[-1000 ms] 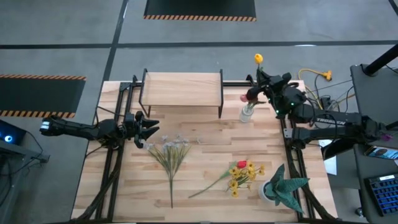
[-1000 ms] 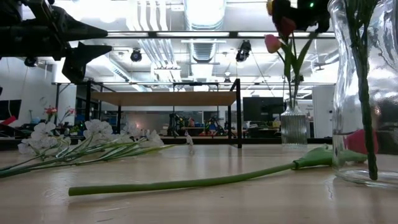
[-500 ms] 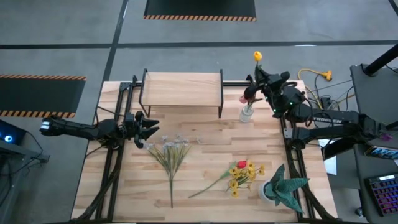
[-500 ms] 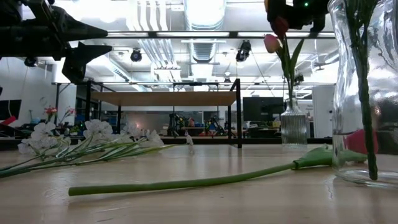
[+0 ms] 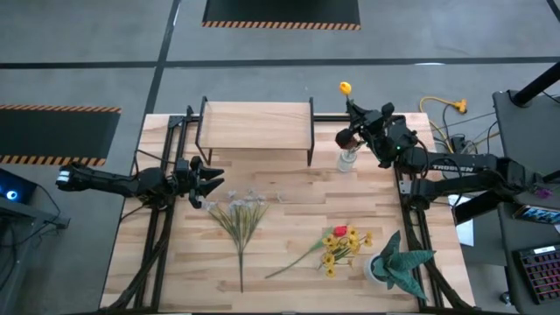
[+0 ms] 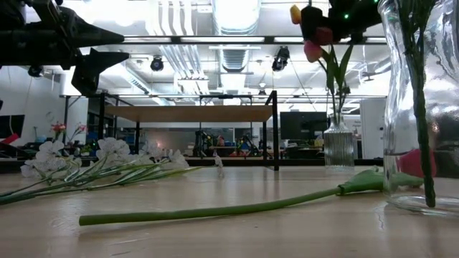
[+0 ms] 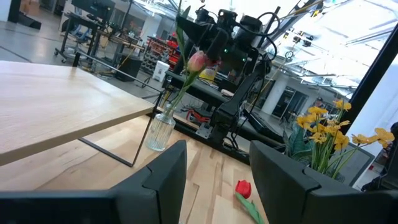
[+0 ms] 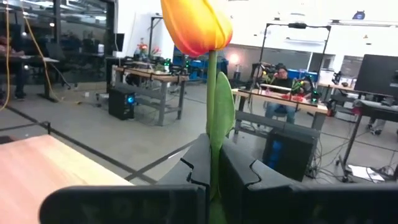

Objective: Pick and place flowers into a vace then onto a shelf
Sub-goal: Put the yellow tulip into the top transparent vase

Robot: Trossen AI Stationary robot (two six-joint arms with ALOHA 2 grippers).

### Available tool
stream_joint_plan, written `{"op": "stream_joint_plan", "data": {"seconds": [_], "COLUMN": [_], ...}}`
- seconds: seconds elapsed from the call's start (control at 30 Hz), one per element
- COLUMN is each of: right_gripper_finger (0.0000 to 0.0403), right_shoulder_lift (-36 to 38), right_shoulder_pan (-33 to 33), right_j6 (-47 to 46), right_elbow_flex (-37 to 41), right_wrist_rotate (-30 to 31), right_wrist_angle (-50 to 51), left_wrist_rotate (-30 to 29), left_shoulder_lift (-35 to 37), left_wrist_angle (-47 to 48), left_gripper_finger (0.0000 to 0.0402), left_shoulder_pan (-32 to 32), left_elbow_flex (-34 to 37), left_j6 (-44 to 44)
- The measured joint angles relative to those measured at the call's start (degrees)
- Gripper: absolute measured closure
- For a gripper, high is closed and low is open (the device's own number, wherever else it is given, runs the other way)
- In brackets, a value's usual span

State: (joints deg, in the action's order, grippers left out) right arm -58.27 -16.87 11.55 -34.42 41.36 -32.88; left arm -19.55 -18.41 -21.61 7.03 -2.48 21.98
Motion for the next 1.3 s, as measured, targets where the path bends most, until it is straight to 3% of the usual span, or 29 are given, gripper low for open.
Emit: {"op": "stream_joint_plan", "data": {"seconds": [0.33,0.7,1.1,1.3], "right_gripper_finger": [0.0394,0.0394,0.0394,0.0394], "right_shoulder_lift": [0.23,3.38,5.54,9.15], "right_shoulder_pan": [-0.02,-0.02,0.17,0.38], "right_j6": [0.91,6.91,5.30,7.98], "right_elbow_flex": [2.75,-0.27,-2.27,-4.08], "right_wrist_rotate": [0.35,0.73,0.69,0.65], "right_wrist_angle": [-9.66,-9.33,-9.29,-3.14], "left_wrist_rotate": [0.00,-0.09,-0.23,-0.22], "left_shoulder_lift": [0.00,0.00,0.00,0.00], "left_wrist_angle": [0.00,0.00,0.00,0.00], "left_gripper_finger": [0.0242,0.0242,0.0242,0.0242], "left_shoulder_pan": [0.00,0.02,0.02,0.02], "left_elbow_flex": [0.00,0.00,0.00,0.00], "left_j6": [0.00,0.00,0.01,0.00]}}
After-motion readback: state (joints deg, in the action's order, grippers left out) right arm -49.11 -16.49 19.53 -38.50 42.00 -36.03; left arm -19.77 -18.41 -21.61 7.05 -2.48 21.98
